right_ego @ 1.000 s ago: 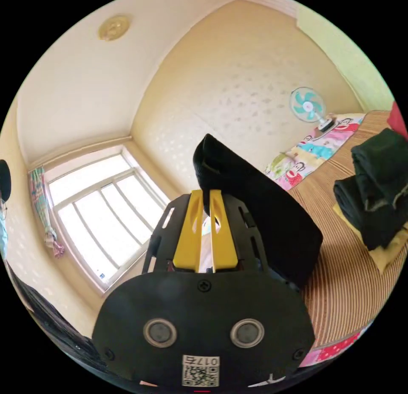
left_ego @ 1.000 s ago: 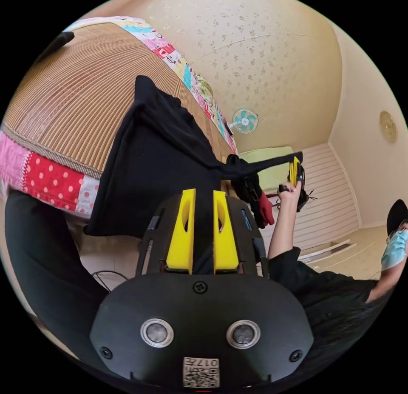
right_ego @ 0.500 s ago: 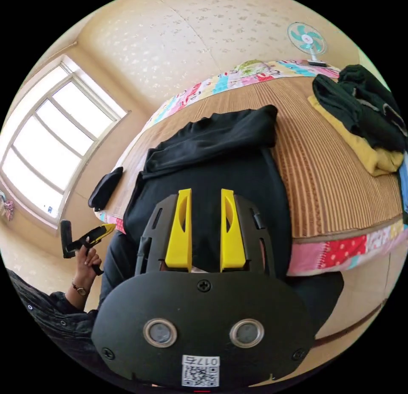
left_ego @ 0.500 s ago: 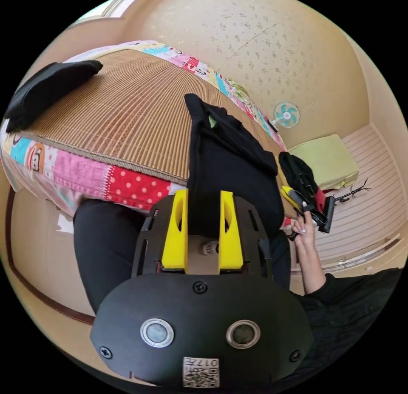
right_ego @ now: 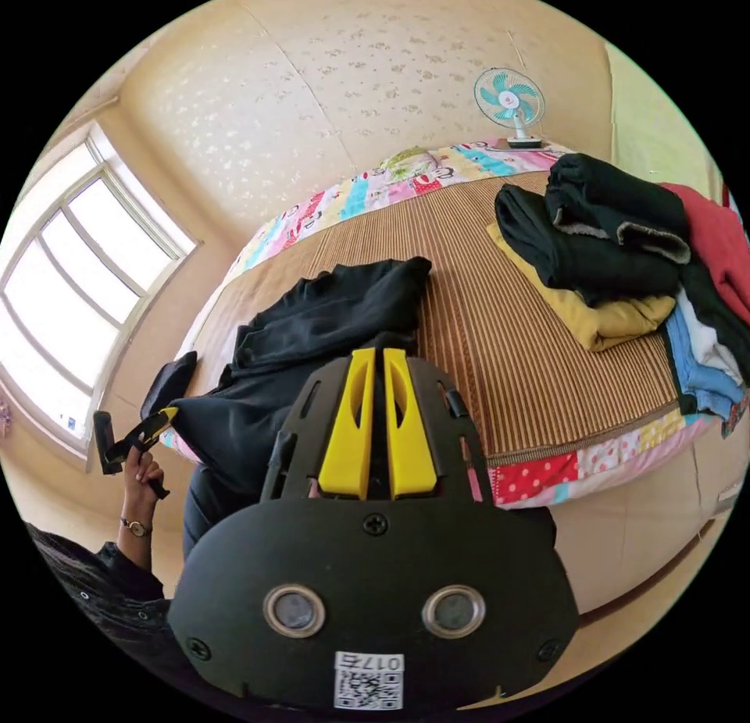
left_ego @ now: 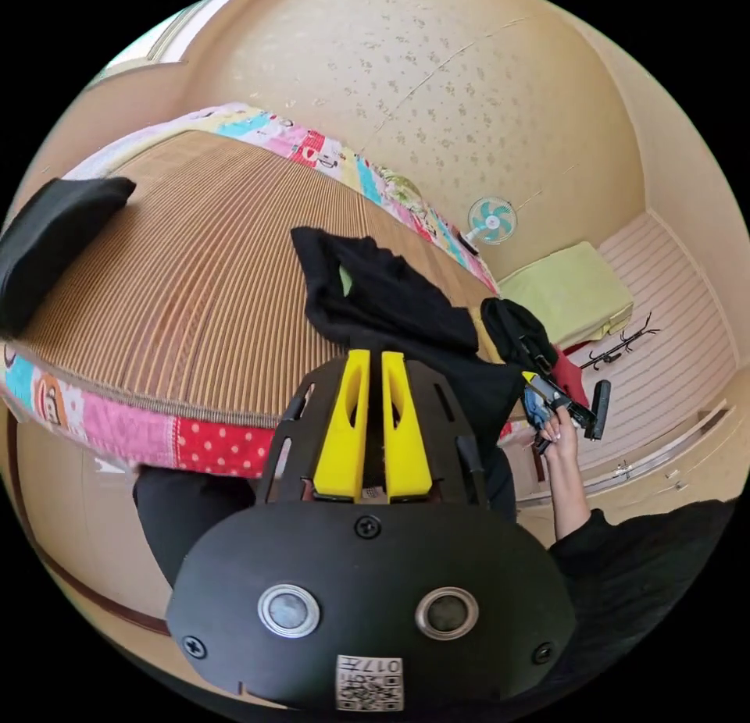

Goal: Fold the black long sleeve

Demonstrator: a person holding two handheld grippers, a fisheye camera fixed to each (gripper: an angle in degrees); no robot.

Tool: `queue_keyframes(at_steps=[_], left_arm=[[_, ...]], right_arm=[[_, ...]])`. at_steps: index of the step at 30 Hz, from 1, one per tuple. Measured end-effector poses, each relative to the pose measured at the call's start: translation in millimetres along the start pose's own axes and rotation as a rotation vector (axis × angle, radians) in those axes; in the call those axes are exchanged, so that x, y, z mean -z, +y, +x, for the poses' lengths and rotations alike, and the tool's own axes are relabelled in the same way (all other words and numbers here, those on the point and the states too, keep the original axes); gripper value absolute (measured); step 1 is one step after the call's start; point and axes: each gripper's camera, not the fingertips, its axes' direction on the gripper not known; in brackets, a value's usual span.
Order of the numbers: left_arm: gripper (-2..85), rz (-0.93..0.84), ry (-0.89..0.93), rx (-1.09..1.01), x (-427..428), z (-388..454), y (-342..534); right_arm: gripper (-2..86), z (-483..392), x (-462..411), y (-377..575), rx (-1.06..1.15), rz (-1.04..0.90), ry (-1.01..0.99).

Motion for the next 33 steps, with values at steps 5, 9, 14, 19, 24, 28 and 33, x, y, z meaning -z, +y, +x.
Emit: queue_keyframes(at_steps=[5, 9, 14, 19, 24, 28, 33], left_arm=[[6.9, -0.031, -0.089, -0.012, -9, -8, -97], [11.1, 0.017, -0.043, 0.029, 23, -34, -90], [14.6, -0.081, 0.002, 0.101, 34, -68, -24], [13.7, -0.123, -0.022, 0.132, 55, -72, 12], [3.8, -0.198, 0.125, 0.199, 85, -77, 8], [3.4, -0.092, 0.441, 0.209, 151, -77, 1], [2.9, 0.031, 0.782, 0.076, 260, -58, -3]], right_arm=[[7.3, 17, -22, -86, -0.013, -0.054, -0.033], [9.7, 43, -9, -68, -0.049, -0.055, -0.107], [11.3, 91, -17, 12, -0.094, -0.183, -0.088], [8.0, 113, -13, 54, -0.184, -0.231, -0.178], [4.0, 126, 16, 57, -0.203, -0.165, -0.309], [3.5, 134, 83, 50, -0.155, -0.031, -0.525], [3.4, 139, 167, 54, 0.045, 0.06, -0.815]])
